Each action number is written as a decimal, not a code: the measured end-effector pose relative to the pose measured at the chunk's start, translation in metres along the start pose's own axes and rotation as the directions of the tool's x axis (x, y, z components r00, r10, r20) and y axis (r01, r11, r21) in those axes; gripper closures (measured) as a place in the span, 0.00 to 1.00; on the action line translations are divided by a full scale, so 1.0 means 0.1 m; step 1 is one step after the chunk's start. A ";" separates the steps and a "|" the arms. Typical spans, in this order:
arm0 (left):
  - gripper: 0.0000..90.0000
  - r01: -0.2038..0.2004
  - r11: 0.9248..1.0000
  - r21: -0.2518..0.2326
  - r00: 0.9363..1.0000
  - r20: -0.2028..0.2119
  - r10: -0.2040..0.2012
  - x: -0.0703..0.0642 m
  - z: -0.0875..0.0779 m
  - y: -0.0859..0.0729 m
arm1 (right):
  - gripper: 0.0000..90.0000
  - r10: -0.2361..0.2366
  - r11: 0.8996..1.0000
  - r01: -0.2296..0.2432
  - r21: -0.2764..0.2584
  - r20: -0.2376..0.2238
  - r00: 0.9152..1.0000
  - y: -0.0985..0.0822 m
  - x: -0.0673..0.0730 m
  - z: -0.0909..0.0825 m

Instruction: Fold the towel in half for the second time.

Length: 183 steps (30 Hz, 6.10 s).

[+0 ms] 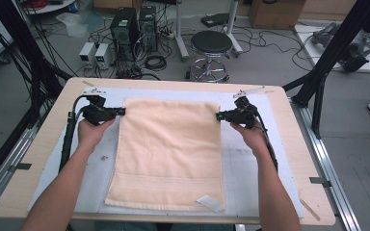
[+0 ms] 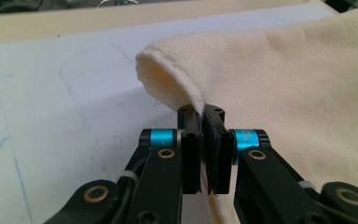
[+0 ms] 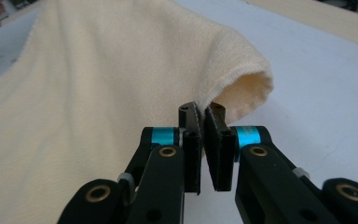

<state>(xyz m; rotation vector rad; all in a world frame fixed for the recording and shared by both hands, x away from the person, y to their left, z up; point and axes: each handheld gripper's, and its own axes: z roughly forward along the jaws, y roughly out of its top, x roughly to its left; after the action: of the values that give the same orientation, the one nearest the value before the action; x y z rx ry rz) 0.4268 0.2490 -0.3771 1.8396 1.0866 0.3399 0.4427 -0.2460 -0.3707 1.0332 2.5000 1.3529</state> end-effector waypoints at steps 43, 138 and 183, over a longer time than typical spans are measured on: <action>0.38 -0.068 0.997 0.041 0.994 0.086 0.064 -0.36 -0.48 -0.85 | 0.44 -0.030 0.999 0.033 0.033 -0.075 0.997 -0.80 0.65 -0.18; 0.44 -0.168 0.975 0.144 0.981 0.121 0.151 -0.37 -0.26 -1.02 | 0.38 -0.111 0.987 0.109 0.118 0.012 0.994 -0.94 0.70 0.09; 0.87 -0.110 0.991 0.071 0.992 -0.050 0.113 -0.36 -0.16 -0.56 | 0.88 -0.129 0.986 0.123 0.113 0.047 0.991 -0.36 0.56 0.09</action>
<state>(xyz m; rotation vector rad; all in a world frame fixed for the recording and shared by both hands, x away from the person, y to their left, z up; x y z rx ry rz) 0.3662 0.2391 -0.4072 1.9666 1.0458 0.4252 0.3853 -0.2183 -0.3928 0.9005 2.5762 1.1501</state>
